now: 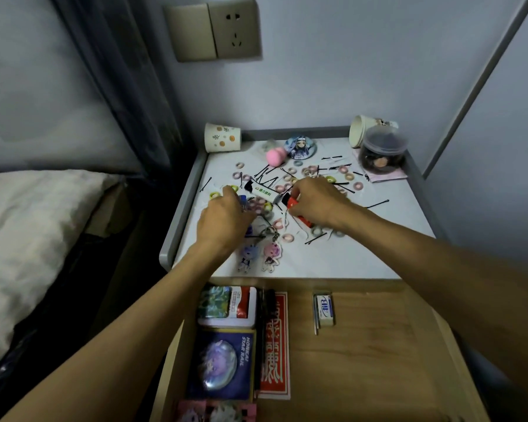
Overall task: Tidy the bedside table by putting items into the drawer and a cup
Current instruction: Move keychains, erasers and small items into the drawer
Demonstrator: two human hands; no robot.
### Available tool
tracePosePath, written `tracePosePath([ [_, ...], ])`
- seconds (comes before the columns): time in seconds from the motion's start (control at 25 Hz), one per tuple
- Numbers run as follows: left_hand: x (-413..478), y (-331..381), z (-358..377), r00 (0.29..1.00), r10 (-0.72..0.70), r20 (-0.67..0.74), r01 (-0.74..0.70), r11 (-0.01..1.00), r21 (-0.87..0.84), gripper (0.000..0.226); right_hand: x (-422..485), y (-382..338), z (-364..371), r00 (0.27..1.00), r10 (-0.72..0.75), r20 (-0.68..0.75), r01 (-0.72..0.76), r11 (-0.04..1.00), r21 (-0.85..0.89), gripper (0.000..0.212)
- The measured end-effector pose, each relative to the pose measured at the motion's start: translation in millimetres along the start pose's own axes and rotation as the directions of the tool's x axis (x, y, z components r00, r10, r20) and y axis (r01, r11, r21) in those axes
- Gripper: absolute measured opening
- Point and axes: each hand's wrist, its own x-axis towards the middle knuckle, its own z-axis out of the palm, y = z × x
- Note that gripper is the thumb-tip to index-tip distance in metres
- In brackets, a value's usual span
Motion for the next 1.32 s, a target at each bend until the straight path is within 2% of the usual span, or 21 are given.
tracePosePath([
  [0.08, 9.8, 2.7, 9.9, 1.0, 0.003, -0.02, -0.002, 0.998, 0.065, 0.036, 2.8, 1.7, -6.8, 1.0, -0.008, 0.009, 0.007, 0.998, 0.066, 0.012],
  [0.24, 17.5, 5.5, 13.2, 0.999, -0.051, -0.018, 0.05, 0.997, -0.056, 0.034, 16.7, -4.2, -15.2, 0.996, -0.054, -0.067, 0.06, 0.995, 0.083, 0.02],
  [0.32, 16.1, 9.7, 2.6, 0.996, -0.092, -0.003, 0.09, 0.983, -0.157, 0.038, 24.9, -13.3, -12.2, 0.993, -0.079, -0.087, 0.075, 0.996, -0.048, 0.018],
  [0.4, 9.7, 11.5, -13.0, 0.992, -0.121, 0.024, 0.122, 0.945, -0.303, 0.023, 29.2, -23.9, -5.8, 0.991, -0.101, -0.085, 0.083, 0.978, -0.19, 0.026],
  [0.44, 4.0, 10.5, -20.8, 0.99, -0.13, 0.046, 0.137, 0.908, -0.395, 0.013, 31.2, -27.7, -2.1, 0.991, -0.106, -0.08, 0.086, 0.972, -0.218, 0.031],
  [0.52, -9.8, 4.7, -36.9, 0.983, -0.154, 0.101, 0.184, 0.798, -0.573, 0.01, 35.3, -33.5, 4.6, 0.993, -0.095, -0.067, 0.078, 0.972, -0.223, 0.032],
  [0.64, -32.4, -1.0, -54.5, 0.959, -0.173, 0.225, 0.284, 0.549, -0.786, 0.016, 37.7, -37.9, 6.9, 0.998, -0.052, -0.042, 0.042, 0.978, -0.206, 0.03],
  [0.76, -50.6, -1.1, -59.7, 0.937, -0.12, 0.328, 0.349, 0.289, -0.891, 0.007, 34.8, -40.8, 2.9, 0.999, -0.039, -0.016, 0.035, 0.975, -0.22, 0.028],
  [0.88, -56.7, -1.9, -56.4, 0.938, -0.128, 0.323, 0.343, 0.205, -0.917, 0.003, 27.9, -44.4, -6.3, 0.999, -0.045, -0.024, 0.039, 0.975, -0.221, 0.028],
  [0.92, -57.4, -1.6, -54.6, 0.938, -0.144, 0.317, 0.341, 0.197, -0.919, 0.004, 21.7, -46.0, -11.9, 0.998, -0.046, -0.049, 0.038, 0.987, -0.154, 0.025],
  [1.0, -61.0, 1.9, -52.7, 0.943, -0.151, 0.295, 0.319, 0.173, -0.932, 0.007, -2.0, -48.2, -24.5, 0.995, -0.025, -0.093, 0.035, 0.994, 0.108, 0.025],
  [1.04, -63.2, 5.5, -50.8, 0.946, -0.149, 0.289, 0.311, 0.156, -0.938, 0.011, -20.9, -48.5, -30.9, 0.996, 0.003, -0.094, 0.025, 0.956, 0.292, 0.024],
  [1.12, -71.2, 11.5, -47.2, 0.944, -0.144, 0.297, 0.314, 0.113, -0.943, 0.019, -68.6, -51.0, -36.7, 0.998, 0.044, -0.041, -0.01, 0.797, 0.604, 0.022],
  [1.2, -84.6, 19.5, -44.9, 0.95, -0.083, 0.301, 0.308, 0.103, -0.946, 0.025, -118.4, -53.8, -30.5, 0.997, 0.032, 0.067, -0.071, 0.667, 0.742, 0.019],
  [1.32, -106.4, 31.5, -42.9, 0.944, -0.002, 0.329, 0.326, 0.138, -0.935, 0.018, -158.9, -59.1, -13.3, 0.986, 0.028, 0.166, -0.148, 0.61, 0.778, 0.022],
])
